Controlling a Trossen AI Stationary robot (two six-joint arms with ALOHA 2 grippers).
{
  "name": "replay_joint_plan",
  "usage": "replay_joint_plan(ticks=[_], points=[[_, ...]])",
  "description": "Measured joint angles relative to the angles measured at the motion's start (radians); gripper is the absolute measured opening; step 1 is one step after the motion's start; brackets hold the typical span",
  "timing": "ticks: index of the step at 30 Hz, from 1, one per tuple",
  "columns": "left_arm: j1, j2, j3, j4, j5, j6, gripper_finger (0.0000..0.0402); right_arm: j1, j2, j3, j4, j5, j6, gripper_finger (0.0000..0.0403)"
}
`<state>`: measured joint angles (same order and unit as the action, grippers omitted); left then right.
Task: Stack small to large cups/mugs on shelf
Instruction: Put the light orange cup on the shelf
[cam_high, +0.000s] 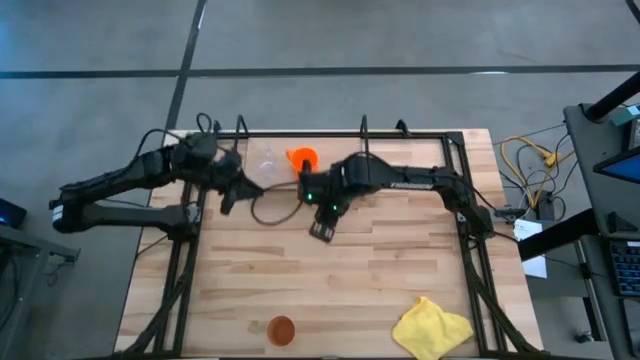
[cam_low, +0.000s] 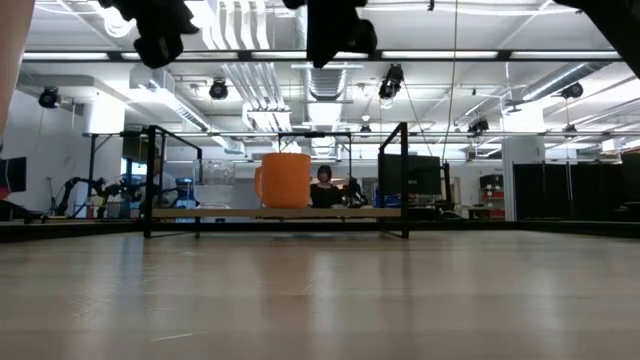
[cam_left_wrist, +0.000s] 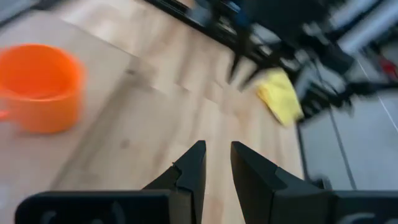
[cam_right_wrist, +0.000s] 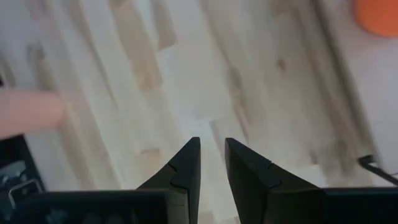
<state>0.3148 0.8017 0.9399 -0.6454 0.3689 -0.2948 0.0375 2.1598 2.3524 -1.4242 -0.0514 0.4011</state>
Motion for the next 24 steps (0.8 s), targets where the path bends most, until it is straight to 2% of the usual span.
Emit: replay_joint_plan(ticks=[3,7,12,15,20,24], points=[[-0.120,0.006,0.013,-0.017,0.013,0.076,0.0061,0.041,0.000,0.000,-0.001,0.020,0.003,0.0068],[-0.282,0.042,0.031,-0.027,-0.001,0.092,0.0061,0.063,-0.006,0.000,-0.025,0.125,0.049,0.0068],[-0.476,0.134,0.042,-0.027,-0.162,0.082,0.0061,0.046,-0.040,0.000,-0.071,0.242,0.109,0.0068],[-0.553,0.216,0.057,-0.019,-0.235,-0.003,0.0061,0.023,-0.078,0.000,-0.070,0.270,0.119,0.0068],[-0.642,0.363,0.135,-0.014,-0.246,-0.159,0.0061,-0.008,-0.140,0.000,-0.068,0.273,0.114,0.0068],[-0.713,0.471,0.229,-0.014,-0.247,-0.207,0.0061,-0.012,-0.194,0.000,-0.078,0.282,0.068,0.0068]])
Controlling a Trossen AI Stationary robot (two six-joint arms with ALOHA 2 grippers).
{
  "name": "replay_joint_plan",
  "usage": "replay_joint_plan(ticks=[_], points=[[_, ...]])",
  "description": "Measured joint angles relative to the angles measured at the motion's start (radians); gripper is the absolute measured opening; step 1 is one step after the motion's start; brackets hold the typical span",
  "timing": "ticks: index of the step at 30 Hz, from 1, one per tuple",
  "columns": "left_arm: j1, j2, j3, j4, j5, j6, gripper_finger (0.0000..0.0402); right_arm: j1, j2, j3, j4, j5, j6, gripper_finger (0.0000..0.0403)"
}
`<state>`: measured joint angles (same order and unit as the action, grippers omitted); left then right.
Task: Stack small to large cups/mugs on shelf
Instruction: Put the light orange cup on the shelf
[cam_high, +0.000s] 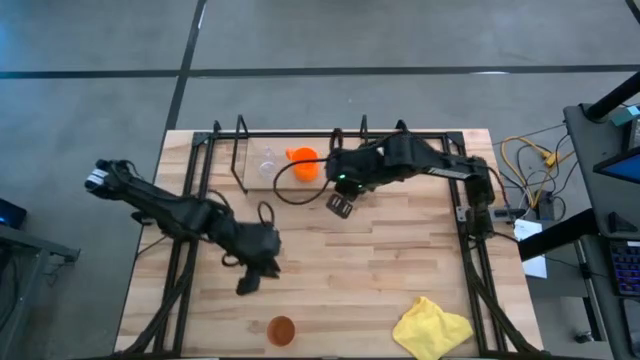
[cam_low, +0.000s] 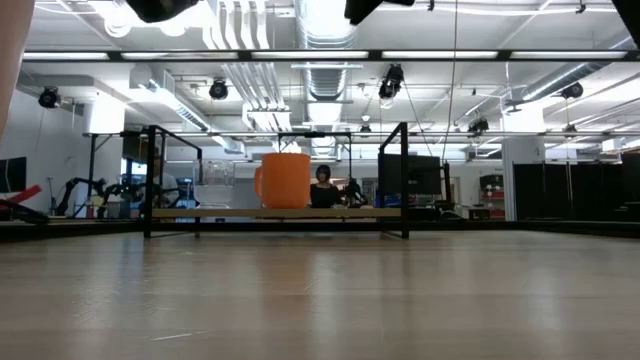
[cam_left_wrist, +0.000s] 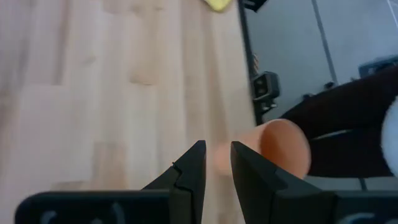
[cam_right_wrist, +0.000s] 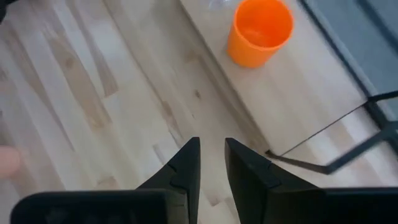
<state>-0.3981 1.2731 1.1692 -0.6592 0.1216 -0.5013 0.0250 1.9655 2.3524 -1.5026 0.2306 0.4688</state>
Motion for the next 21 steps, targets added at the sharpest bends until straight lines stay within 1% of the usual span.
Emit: replay_joint_plan(ticks=[6,9,13,16,21], points=[[-0.086,0.154,0.137,-0.007,-0.002,-0.070,0.0061,0.001,-0.071,0.000,-0.042,0.024,-0.022,0.0068],[-0.121,0.221,0.178,-0.011,-0.001,-0.076,0.0061,0.000,-0.101,0.000,-0.043,0.033,-0.024,0.0068],[-0.167,0.302,0.216,-0.012,0.010,-0.155,0.0061,0.001,-0.125,0.000,-0.046,0.033,-0.025,0.0068],[-0.205,0.345,0.248,-0.018,0.002,-0.173,0.0061,0.001,-0.135,0.000,-0.051,0.033,-0.025,0.0068],[-0.227,0.374,0.267,-0.088,-0.057,-0.226,0.0061,0.004,-0.141,0.000,-0.069,0.033,-0.025,0.0068]])
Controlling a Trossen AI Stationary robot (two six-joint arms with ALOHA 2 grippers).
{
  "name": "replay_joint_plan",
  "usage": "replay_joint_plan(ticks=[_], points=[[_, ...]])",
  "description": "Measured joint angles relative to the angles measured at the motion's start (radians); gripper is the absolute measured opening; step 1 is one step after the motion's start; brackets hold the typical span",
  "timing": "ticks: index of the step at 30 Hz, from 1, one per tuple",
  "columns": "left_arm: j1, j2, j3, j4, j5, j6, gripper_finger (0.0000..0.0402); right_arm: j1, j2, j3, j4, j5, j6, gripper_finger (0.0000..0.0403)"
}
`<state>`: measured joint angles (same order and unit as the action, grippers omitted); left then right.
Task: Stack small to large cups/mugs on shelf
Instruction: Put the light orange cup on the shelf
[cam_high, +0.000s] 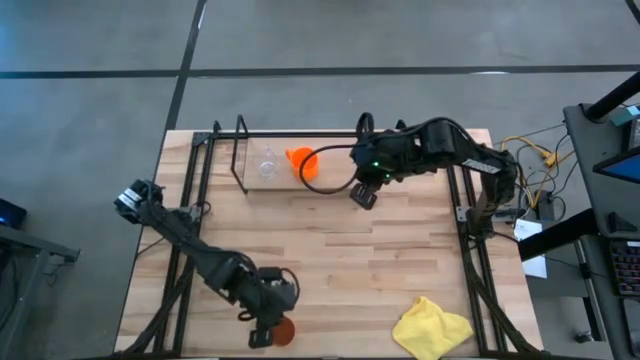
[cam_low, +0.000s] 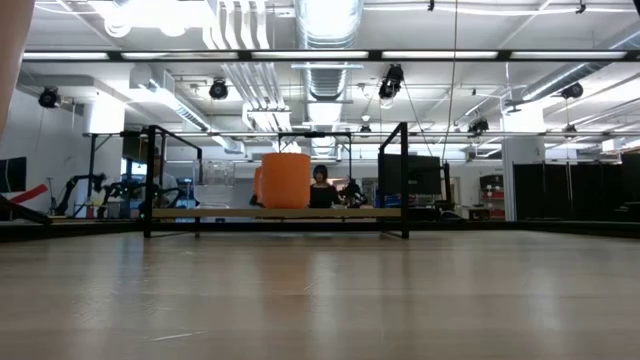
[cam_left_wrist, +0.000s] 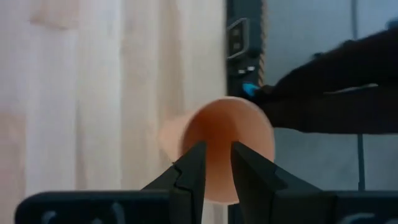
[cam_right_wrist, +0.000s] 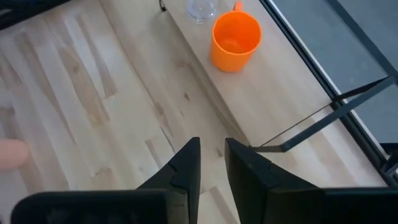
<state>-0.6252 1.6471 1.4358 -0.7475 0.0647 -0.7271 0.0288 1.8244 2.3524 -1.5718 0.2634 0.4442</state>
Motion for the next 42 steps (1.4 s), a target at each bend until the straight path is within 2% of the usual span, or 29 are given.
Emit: replay_joint_plan(ticks=[6,20,25,30,33,37,42], points=[[0.001,0.017,-0.018,-0.018,-0.042,-0.002,0.0061,0.020,0.000,0.000,0.000,0.000,0.012,0.0068],[-0.004,0.052,-0.036,-0.023,-0.045,0.002,0.0061,0.092,0.000,0.000,0.006,0.000,0.070,0.0068],[-0.004,0.052,-0.045,-0.022,-0.072,0.003,0.0061,0.094,0.000,0.000,0.056,0.000,0.079,0.0068],[0.000,0.052,-0.052,-0.042,-0.101,0.013,0.0030,0.094,0.000,0.000,0.130,-0.008,0.072,0.0068],[0.004,0.052,-0.052,-0.078,-0.107,0.056,0.0005,0.094,0.000,0.000,0.160,-0.008,0.062,0.0068],[0.033,0.050,-0.043,-0.145,-0.144,0.134,0.0002,0.096,0.000,0.000,0.173,-0.008,0.076,0.0068],[0.142,0.025,-0.022,-0.222,-0.188,0.264,0.0001,0.106,0.000,0.000,0.173,-0.009,0.079,0.0068]])
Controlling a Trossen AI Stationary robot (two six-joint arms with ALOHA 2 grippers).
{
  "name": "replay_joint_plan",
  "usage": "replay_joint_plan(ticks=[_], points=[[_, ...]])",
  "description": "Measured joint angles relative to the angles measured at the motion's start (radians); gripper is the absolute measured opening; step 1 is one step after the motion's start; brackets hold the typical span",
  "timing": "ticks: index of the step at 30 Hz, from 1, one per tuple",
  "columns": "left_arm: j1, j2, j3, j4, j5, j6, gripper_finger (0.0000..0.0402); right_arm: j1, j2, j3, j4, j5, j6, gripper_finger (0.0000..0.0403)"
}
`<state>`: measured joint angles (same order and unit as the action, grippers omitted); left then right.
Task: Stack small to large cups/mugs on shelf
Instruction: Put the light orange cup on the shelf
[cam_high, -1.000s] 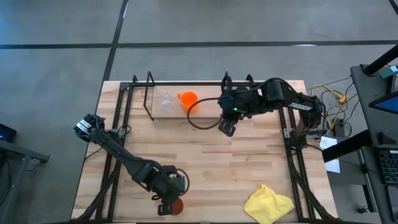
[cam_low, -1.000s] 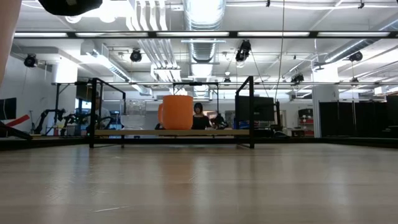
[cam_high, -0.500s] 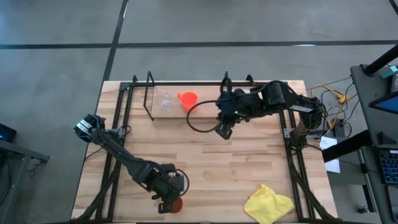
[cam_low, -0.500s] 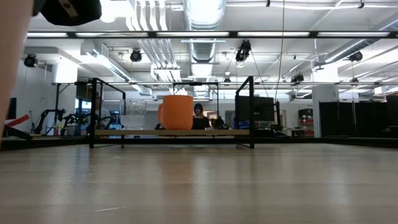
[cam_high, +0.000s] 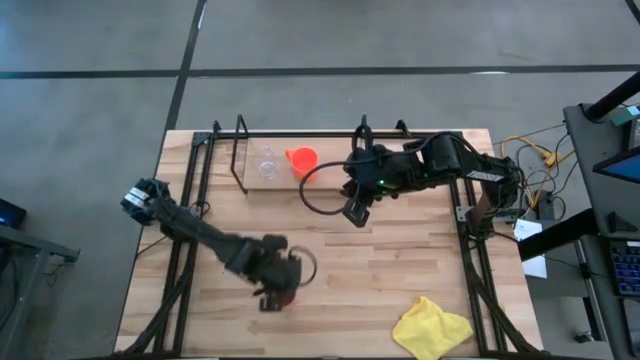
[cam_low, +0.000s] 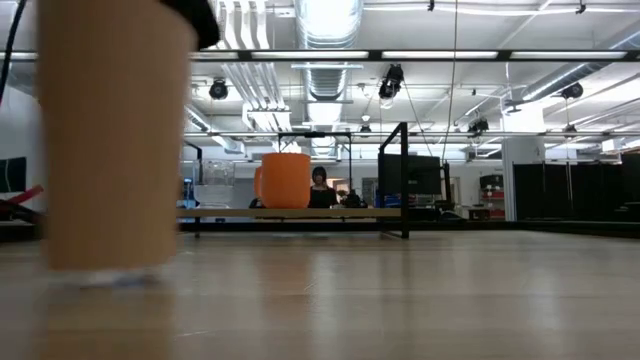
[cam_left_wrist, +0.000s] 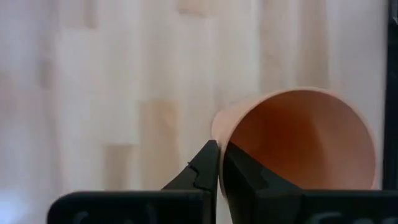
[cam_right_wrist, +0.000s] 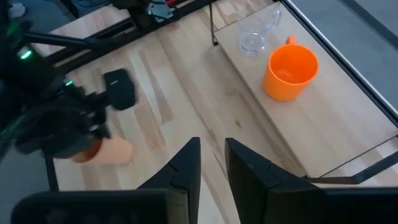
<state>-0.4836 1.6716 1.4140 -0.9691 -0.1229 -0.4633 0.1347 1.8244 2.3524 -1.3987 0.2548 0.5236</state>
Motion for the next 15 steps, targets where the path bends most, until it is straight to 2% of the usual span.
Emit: replay_joint_plan(ticks=[9,15], points=[[0.292,-0.075,0.052,0.016,0.000,0.330,0.0000,-0.002,0.000,0.000,-0.031,0.024,0.041,0.0068],[0.461,-0.065,0.140,0.017,0.000,0.551,0.0000,-0.003,-0.005,-0.001,-0.182,0.193,0.137,0.0068]])
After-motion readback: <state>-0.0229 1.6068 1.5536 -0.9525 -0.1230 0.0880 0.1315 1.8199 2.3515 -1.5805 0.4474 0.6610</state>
